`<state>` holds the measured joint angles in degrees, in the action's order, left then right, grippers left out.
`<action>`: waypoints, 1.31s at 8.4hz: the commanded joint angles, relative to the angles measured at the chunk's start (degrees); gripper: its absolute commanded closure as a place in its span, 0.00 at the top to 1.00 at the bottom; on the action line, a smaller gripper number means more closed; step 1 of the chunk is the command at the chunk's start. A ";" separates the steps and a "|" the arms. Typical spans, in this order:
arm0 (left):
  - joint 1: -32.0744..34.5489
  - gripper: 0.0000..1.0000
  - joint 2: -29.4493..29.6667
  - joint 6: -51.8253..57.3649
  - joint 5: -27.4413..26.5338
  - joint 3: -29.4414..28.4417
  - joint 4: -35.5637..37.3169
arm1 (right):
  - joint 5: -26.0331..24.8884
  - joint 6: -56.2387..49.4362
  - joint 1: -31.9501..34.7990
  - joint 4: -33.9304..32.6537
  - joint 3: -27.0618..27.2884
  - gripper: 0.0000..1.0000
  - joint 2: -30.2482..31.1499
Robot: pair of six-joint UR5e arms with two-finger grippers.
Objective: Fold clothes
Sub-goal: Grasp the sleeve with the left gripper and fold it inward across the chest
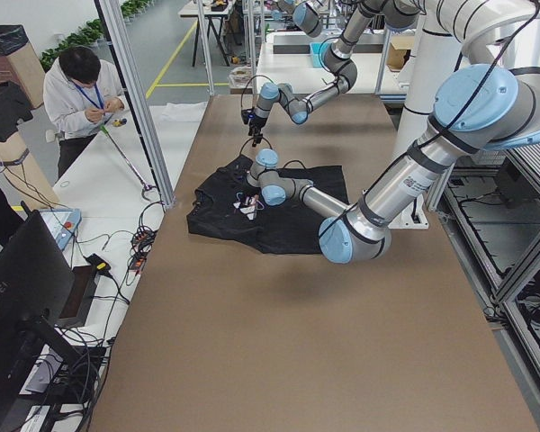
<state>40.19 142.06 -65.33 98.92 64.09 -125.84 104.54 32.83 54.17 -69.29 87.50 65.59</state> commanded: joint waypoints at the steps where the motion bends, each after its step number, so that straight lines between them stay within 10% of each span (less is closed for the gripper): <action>1: 0.06 1.00 0.41 0.29 -0.04 0.42 -0.63 | 0.04 1.26 0.49 7.54 -5.81 0.95 -0.72; 6: -0.02 1.00 0.23 0.73 -0.13 0.16 -0.63 | 2.42 24.46 0.41 28.75 -20.59 0.93 -4.24; 11: -0.11 1.00 -0.12 0.73 -0.13 0.25 -0.63 | 2.24 26.14 0.41 28.78 -20.88 0.90 -4.50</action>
<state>40.09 142.08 -64.64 98.79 64.25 -126.48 106.83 57.85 54.59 -40.59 66.76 61.14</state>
